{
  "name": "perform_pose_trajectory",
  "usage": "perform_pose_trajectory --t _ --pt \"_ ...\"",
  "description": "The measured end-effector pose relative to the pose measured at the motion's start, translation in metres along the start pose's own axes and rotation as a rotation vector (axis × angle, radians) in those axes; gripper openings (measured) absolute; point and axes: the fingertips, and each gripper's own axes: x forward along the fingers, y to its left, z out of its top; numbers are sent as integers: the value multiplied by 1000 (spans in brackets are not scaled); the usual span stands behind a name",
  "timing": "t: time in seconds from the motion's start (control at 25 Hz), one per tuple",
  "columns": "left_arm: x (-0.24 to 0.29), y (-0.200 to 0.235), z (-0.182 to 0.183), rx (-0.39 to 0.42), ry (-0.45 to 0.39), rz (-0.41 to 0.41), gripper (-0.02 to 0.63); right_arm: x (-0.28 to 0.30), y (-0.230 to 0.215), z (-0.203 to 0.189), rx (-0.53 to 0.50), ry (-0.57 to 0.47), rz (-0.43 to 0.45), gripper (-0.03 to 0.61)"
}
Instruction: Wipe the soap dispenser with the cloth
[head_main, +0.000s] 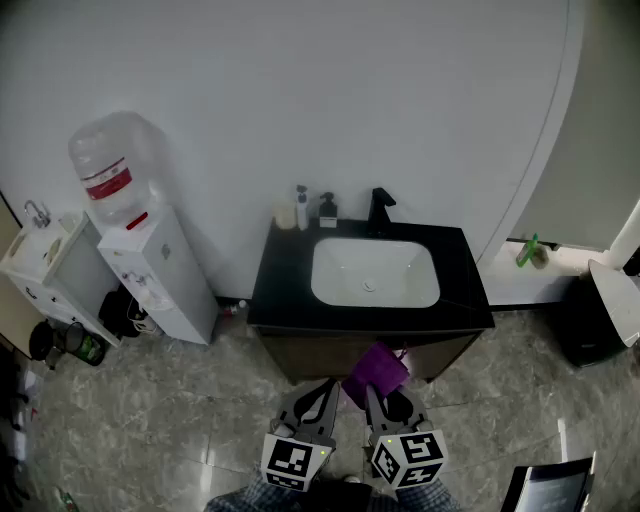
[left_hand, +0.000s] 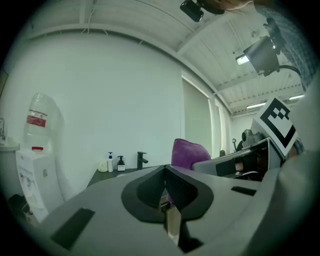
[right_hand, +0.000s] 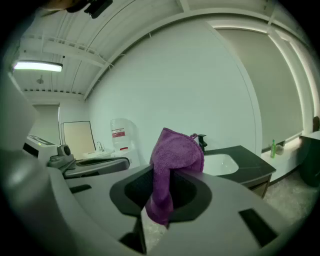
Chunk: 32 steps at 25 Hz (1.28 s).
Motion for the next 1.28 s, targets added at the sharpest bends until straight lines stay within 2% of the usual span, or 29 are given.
perform_pose_trajectory --t 0.52,0.8,1.28 --pt "0 -2 -1 6 3 3 2 -1 0 0 -3 -2 8 78" --pt "1 -7 0 6 3 13 2 -6 -9 0 28 -3 0 78" --pt "9 -31 2 11 9 70 2 -25 -36 8 -6 -18 30 78"
